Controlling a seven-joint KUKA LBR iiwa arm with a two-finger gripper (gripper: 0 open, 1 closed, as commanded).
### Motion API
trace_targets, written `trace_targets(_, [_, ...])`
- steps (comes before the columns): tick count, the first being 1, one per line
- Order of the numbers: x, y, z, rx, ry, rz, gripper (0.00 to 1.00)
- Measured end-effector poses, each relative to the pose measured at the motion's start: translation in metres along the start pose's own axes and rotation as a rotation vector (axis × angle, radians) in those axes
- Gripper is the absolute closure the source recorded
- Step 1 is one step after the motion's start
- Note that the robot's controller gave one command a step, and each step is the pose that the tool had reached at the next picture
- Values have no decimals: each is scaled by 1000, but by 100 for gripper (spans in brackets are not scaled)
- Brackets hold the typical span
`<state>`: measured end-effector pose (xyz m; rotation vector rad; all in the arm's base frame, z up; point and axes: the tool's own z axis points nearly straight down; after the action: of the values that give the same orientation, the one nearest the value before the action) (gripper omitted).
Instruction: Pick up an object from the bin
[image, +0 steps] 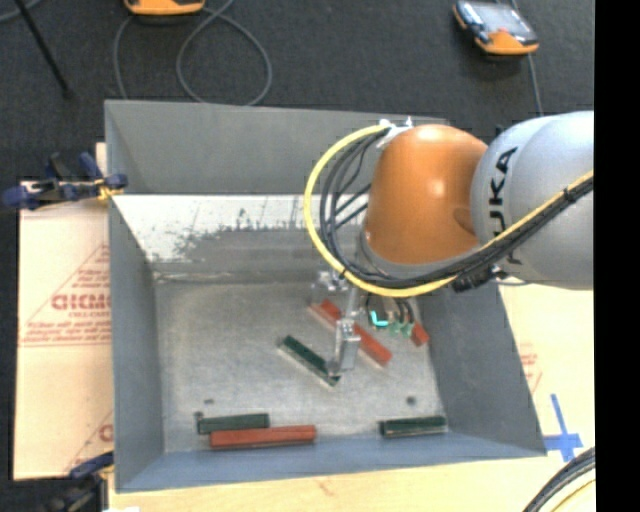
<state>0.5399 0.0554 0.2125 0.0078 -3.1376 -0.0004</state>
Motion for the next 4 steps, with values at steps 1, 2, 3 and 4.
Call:
trace_targets(1, [-68, -34, 127, 2, -6, -459, 0])
trace_targets(2, [-109, -113, 141, 5, -11, -368, 0])
trace_targets(3, [-108, -107, 141, 0, -9, -371, 100])
trace_targets(4, [-99, -76, 18, 5, -18, -422, 100])
